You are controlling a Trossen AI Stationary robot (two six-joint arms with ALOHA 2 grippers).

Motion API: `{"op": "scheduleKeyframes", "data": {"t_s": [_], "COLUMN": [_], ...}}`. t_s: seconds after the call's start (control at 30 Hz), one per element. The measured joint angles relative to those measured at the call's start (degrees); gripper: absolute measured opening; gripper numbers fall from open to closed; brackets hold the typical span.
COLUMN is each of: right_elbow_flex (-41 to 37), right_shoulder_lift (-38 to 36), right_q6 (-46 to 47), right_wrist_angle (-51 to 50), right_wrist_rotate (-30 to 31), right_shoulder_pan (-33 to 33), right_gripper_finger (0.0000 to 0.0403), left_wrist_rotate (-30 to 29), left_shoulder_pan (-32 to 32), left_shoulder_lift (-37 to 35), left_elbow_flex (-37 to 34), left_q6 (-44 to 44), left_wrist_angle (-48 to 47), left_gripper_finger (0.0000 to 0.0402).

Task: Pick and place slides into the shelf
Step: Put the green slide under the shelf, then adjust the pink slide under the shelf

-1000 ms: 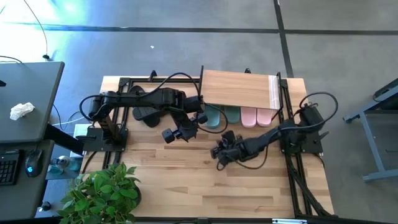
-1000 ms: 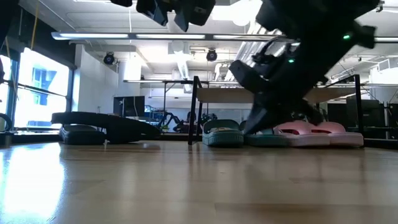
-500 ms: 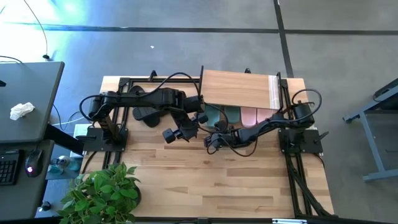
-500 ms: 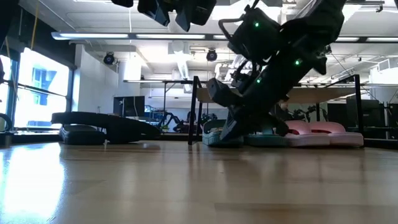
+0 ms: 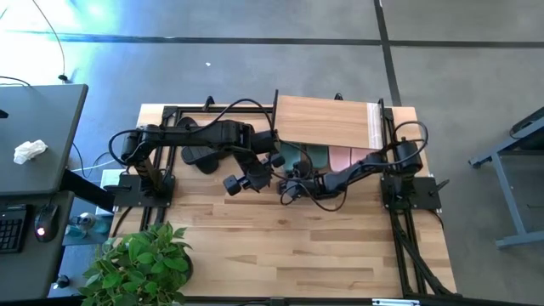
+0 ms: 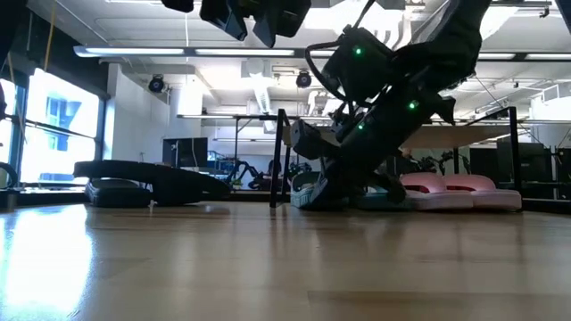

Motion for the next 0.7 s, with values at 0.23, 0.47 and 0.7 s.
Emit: {"op": "scheduleKeyframes", "data": {"t_s": [0.23, 0.47, 0.7], "right_elbow_flex": [0.0, 0.0, 0.0], "right_shoulder_lift": [0.0, 0.0, 0.0], "right_q6": [-0.3, -0.4, -0.5], "right_wrist_angle": [0.1, 0.1, 1.1], "right_wrist_rotate": [-1.2, -3.1, -5.1], "right_shoulder_pan": [-1.8, -1.9, 0.4], "right_gripper_finger": [0.0000, 0.0000, 0.0000], "left_wrist_rotate": [-0.1, -0.6, -0.7], "left_shoulder_pan": [0.0, 0.0, 0.0], "left_shoulder_lift": [0.0, 0.0, 0.0], "left_elbow_flex": [0.0, 0.0, 0.0], "left_q6": [-0.4, -0.4, -0.4], "left_wrist_angle": [0.0, 0.0, 0.0], "left_gripper_finger": [0.0152, 0.0152, 0.0152]}}
